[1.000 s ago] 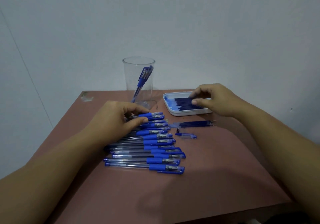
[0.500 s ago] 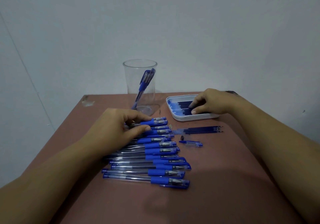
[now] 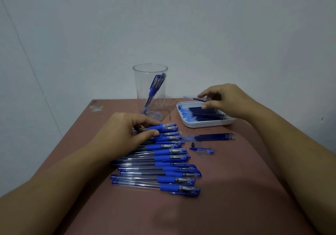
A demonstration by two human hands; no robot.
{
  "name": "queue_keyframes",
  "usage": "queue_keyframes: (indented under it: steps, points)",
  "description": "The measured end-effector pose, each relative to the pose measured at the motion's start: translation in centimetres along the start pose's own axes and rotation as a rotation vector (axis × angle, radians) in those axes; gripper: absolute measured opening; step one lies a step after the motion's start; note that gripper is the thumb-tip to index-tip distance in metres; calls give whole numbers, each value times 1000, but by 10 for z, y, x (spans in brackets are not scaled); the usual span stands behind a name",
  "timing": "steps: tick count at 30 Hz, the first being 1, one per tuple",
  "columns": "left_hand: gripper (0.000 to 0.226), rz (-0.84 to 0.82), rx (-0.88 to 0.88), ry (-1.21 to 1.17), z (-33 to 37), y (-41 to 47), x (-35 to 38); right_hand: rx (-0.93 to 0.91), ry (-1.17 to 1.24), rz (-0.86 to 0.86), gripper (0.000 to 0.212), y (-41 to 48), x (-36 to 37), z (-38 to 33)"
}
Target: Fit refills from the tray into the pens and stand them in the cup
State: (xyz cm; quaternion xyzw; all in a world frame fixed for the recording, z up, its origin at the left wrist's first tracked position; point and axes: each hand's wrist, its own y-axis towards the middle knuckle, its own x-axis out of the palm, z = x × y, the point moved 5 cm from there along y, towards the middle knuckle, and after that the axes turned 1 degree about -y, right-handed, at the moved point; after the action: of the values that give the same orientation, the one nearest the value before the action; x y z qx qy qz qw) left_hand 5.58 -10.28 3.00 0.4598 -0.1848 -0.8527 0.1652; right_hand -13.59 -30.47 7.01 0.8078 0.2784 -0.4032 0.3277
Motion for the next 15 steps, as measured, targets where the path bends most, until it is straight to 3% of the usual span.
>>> queue_keyframes:
  steps: [3,8,15]
  points:
    - [21,19,-5,15,-2,0,-2,-92,85,110,21,-16,-19,-31]
    - [21,20,17,-3,0,0,-2,-203,133,39,12,-49,-22,-65]
    - [22,40,33,-5,0,0,-2,-214,188,53,7,-70,13,-52]
